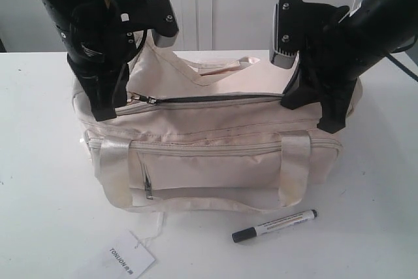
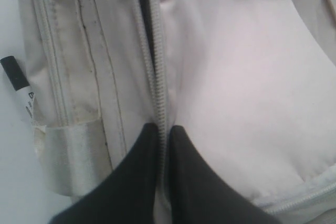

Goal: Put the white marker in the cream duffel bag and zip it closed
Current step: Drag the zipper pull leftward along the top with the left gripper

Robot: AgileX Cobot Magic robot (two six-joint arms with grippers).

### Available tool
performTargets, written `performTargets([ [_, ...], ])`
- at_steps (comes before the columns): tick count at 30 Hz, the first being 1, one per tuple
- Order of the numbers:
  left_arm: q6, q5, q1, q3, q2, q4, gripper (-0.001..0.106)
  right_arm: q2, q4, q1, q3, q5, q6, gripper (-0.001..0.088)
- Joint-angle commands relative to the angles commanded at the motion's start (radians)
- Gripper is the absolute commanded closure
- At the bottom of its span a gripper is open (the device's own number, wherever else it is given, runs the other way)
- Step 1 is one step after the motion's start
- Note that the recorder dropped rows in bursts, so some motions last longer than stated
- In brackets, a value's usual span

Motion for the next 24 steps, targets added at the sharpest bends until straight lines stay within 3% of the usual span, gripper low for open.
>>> performTargets([
  [7, 0.018, 0.0, 0.0, 0.0, 0.0, 0.023, 0.105, 0.0, 0.0, 0.0, 0.0, 0.002, 0.0, 0.0868],
  [16, 0.0, 0.0, 0.0, 0.0, 0.0, 0.237, 0.105, 0.0, 0.0, 0.0, 0.0, -0.002, 0.0, 0.0868],
  [24, 0.0, 0.0, 0.0, 0.0, 0.0, 0.27, 0.105, 0.0, 0.0, 0.0, 0.0, 0.044, 0.0, 0.0868],
])
